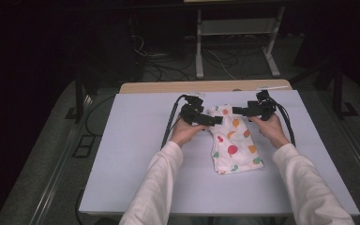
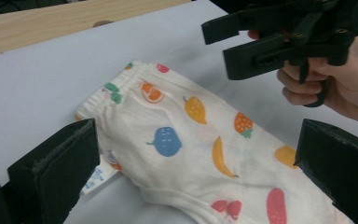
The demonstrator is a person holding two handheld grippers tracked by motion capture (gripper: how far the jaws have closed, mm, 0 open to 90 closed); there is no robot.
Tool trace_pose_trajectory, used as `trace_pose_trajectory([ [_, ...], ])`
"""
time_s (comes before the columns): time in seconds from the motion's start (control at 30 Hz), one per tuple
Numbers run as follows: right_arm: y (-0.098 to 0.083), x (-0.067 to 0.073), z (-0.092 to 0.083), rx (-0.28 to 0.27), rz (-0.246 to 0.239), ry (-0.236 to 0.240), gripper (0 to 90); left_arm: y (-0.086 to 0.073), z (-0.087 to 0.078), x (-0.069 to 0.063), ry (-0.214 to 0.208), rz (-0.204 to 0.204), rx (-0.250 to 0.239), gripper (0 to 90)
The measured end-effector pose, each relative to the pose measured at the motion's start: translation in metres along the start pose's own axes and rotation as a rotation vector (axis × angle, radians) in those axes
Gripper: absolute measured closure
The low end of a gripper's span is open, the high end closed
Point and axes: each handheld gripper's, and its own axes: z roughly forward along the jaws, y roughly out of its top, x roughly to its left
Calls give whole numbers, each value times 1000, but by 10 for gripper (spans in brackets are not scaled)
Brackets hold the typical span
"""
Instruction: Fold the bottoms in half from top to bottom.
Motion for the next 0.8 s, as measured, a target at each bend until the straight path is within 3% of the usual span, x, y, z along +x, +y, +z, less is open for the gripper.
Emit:
trace_pose_trajectory([
  [0.5,5,-9,1,-8,31,1,0,15,4,21,12,-19,-17,0],
  [0.8,13,-9,2,20,20,4,0,9,12,43,32,-70,-5,0],
])
